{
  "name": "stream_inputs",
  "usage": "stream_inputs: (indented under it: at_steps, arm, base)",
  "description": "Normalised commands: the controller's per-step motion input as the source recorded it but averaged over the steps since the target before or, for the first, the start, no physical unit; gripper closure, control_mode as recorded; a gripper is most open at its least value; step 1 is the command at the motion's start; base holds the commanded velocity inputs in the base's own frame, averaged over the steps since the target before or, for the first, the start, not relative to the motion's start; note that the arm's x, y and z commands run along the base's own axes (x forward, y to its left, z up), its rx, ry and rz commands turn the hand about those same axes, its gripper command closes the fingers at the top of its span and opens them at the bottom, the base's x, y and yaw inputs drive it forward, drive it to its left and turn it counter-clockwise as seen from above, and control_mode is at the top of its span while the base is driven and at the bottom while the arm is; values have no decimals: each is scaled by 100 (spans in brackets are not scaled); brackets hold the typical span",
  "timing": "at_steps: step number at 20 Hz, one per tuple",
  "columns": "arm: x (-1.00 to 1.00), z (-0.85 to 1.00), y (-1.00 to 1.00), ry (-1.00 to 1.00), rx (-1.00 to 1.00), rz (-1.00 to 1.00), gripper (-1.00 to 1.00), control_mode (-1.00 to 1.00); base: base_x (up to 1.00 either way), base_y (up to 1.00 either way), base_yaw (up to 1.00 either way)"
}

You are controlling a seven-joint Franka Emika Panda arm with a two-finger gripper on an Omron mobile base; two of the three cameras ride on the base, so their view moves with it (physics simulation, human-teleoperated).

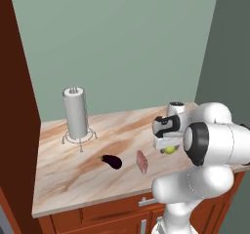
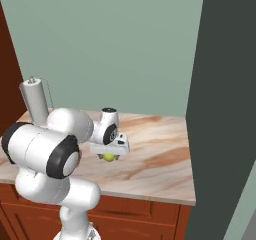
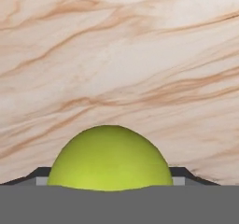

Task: Open the fridge, remove the pear, eggplant, and steak, and place them on any counter.

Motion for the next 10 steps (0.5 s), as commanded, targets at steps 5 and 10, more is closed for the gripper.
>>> stream_inputs:
  at_steps: [5,10]
  arm:
    - [0,-36,-5,0,6,0,100,-100]
    - [0,-20,0,-2,1,0,-100,-100]
  base:
    - [0,0,0]
    - [0,0,0]
